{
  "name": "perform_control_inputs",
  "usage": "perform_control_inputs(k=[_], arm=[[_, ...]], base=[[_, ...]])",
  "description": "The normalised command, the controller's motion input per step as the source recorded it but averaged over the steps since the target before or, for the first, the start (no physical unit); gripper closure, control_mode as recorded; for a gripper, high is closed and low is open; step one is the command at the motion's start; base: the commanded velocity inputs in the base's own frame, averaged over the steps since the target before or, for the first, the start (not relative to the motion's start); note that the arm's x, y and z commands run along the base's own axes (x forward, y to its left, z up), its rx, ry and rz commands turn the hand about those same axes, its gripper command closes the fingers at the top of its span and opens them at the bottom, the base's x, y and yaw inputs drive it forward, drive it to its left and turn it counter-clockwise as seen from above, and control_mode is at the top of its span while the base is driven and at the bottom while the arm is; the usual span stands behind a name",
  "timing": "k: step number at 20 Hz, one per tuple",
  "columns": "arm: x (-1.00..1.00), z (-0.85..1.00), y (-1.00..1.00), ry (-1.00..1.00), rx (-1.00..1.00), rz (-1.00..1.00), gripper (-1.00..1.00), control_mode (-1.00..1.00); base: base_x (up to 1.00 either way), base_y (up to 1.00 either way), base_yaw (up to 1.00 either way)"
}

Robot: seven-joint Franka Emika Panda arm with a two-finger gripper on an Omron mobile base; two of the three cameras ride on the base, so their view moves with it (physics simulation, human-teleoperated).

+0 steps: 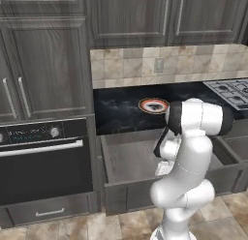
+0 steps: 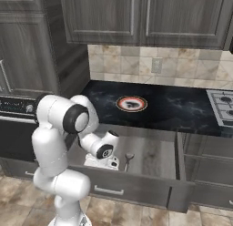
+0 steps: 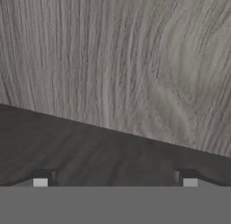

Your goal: Pick the peeler from the drawer and place it on the counter.

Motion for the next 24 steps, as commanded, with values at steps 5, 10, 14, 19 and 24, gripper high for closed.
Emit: perform_control_inputs(k=[5, 10, 14, 19, 24], arm=[[-0.39, 1.00, -0.31, -0.04, 0.06, 0.00, -1.00, -1.00], [0.03, 1.00, -0.30, -0.02, 0.01, 0.00, -1.00, -1.00], [0.31, 0.52, -0.38, 0.00, -0.01, 0.00, -1.00, -1.00], [0.44, 0.05, -0.32, 0.00, -0.03, 0.00, -1.00, -1.00], [0.56, -0.16, -0.22, -0.01, -0.02, 0.00, -1.00, -1.00]], base=[[0.00, 0.00, 0.00], [0.00, 0.00, 0.00], [0.00, 0.00, 0.00], [0.00, 0.00, 0.00], [0.00, 0.00, 0.00]])
